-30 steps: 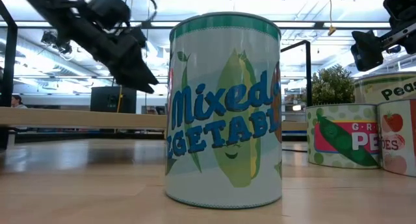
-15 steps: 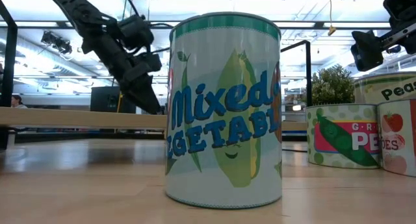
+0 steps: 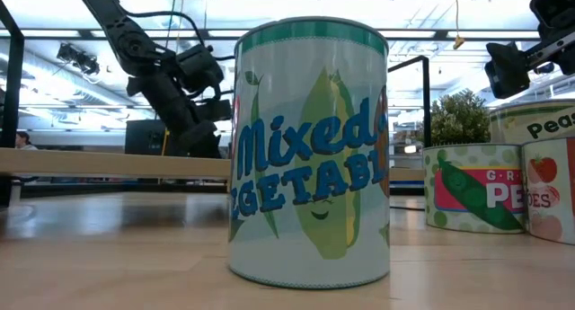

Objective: Pick and place cans onto a shelf
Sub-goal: Put the large canned carrots on the shelf

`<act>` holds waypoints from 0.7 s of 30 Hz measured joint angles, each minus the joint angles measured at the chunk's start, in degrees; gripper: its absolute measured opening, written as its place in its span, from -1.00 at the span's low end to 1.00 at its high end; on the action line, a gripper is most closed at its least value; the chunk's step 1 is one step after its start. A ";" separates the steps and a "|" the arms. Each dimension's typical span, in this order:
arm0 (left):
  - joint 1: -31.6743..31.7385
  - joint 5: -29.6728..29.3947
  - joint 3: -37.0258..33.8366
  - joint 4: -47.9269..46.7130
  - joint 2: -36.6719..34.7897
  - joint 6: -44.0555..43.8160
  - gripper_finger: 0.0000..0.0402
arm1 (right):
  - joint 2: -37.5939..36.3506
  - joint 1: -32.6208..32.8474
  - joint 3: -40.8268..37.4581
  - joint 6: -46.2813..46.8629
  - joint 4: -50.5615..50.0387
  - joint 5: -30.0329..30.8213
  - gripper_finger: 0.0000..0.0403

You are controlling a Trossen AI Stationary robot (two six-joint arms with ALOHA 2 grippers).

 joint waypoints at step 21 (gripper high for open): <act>-1.01 1.67 0.00 14.83 3.84 0.41 0.99 | -0.01 0.01 -0.01 0.01 0.00 0.00 0.90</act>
